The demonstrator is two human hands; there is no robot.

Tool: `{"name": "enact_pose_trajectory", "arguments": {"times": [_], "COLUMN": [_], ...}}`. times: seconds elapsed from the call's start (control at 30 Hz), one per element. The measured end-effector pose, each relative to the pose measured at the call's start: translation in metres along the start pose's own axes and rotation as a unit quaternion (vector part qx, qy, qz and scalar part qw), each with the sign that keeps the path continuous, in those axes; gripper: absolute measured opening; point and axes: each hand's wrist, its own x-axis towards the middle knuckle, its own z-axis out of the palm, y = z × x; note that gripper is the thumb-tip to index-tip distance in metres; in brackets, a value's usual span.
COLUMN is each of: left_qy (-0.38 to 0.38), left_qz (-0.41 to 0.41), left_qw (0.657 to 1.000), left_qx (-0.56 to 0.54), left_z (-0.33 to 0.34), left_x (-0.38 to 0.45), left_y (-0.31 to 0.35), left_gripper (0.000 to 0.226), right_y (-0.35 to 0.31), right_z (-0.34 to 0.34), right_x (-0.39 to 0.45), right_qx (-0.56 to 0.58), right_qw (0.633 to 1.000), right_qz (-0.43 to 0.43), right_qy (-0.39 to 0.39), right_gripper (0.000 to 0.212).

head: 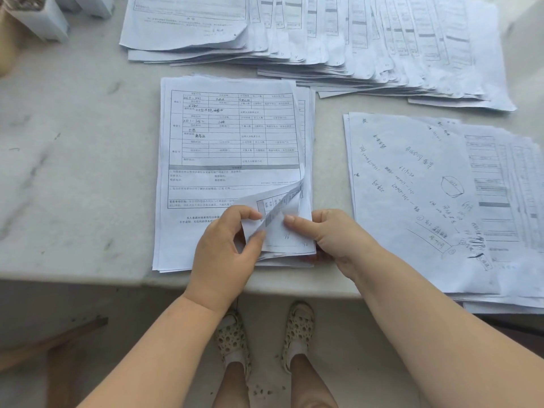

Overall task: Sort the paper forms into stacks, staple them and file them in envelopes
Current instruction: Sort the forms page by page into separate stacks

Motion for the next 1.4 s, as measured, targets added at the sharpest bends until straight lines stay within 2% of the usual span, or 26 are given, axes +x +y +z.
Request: {"name": "enact_pose_trajectory", "arguments": {"times": [0.17, 0.3, 0.43, 0.57, 0.67, 0.8, 1.07, 1.2, 1.3, 1.4], "left_qy": [-0.005, 0.048, 0.069, 0.023, -0.032, -0.075, -0.100, -0.101, -0.080, -0.051], "left_qz": [-0.034, -0.048, -0.034, -0.001, 0.020, 0.044, 0.002, -0.005, -0.019, -0.040], "left_qw": [0.999, 0.998, 0.996, 1.000, 0.999, 0.996, 0.992, 0.991, 0.992, 0.990], "left_qx": [-0.020, 0.014, 0.048, 0.013, -0.009, 0.005, -0.072, -0.082, -0.094, -0.126], "left_z": [0.000, -0.001, -0.002, -0.002, -0.005, -0.013, -0.020, -0.021, -0.019, -0.016], "left_x": [0.002, 0.005, 0.006, 0.004, -0.001, -0.001, 0.004, 0.005, 0.005, 0.006], "left_y": [0.002, 0.006, 0.005, 0.003, 0.003, 0.002, 0.001, -0.001, -0.003, -0.005], "left_gripper": [0.014, 0.028, 0.026, 0.021, 0.005, 0.031, 0.026, 0.030, 0.029, 0.032], "right_y": [0.005, 0.007, 0.006, 0.004, 0.000, -0.002, 0.002, 0.001, 0.002, 0.002], "right_z": [-0.006, -0.011, -0.016, -0.010, -0.001, 0.000, -0.003, -0.002, -0.002, -0.003], "right_x": [0.001, 0.000, -0.002, -0.002, -0.001, 0.000, 0.002, 0.003, 0.004, 0.003], "right_qx": [-0.006, 0.003, 0.014, 0.003, -0.019, -0.025, -0.023, -0.023, -0.026, -0.014], "right_qw": [0.999, 0.998, 0.996, 0.999, 1.000, 1.000, 1.000, 1.000, 1.000, 1.000], "right_qz": [-0.018, -0.018, -0.012, -0.005, -0.004, -0.002, 0.001, 0.003, 0.000, 0.004], "right_qy": [-0.027, -0.056, -0.082, -0.044, -0.016, -0.007, -0.010, -0.008, -0.007, -0.004], "right_gripper": [0.022, 0.018, 0.015, 0.032, 0.021, 0.023, 0.042, 0.036, 0.028, 0.029]}}
